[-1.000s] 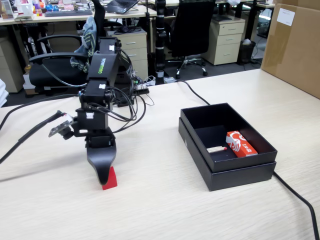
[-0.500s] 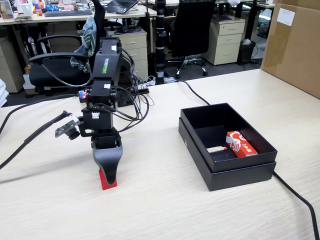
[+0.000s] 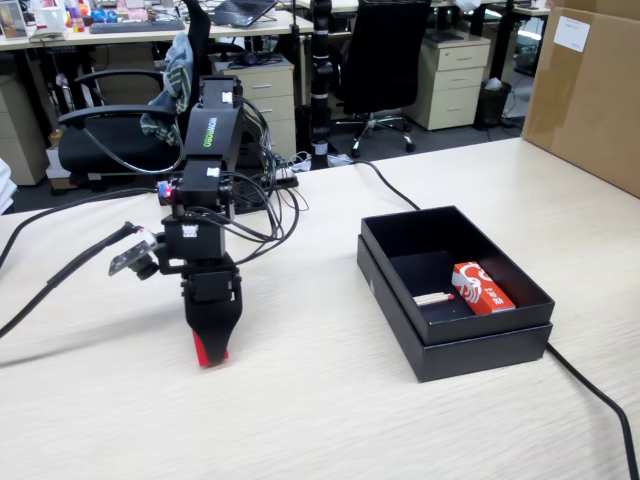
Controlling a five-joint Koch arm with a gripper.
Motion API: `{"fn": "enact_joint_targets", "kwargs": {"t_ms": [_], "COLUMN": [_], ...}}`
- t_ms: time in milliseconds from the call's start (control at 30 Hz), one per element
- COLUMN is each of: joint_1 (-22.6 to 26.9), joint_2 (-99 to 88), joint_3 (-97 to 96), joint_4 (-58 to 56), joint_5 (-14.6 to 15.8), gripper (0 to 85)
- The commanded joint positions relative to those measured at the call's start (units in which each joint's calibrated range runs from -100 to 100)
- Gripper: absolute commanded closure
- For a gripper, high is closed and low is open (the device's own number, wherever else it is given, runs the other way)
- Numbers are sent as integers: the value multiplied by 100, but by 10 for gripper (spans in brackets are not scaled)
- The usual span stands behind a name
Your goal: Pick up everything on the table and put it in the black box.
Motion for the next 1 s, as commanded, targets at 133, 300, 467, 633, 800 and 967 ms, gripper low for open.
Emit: {"fn": "enact_joint_targets", "kwargs": {"t_ms": [133,300,467,633,800,967], "joint_1": [-10,225,576,1265,2022,2608], "joint_2": [-1433,-2970,-4336,-5426,-5541,-4015], "joint_3": [-102,-438,-882,-1109,-873,-148], "joint_4": [-223,-655,-811,-802,-802,-733], "joint_5": [396,718,957,1309,1597,1827], "gripper": [846,846,846,846,846,846]}}
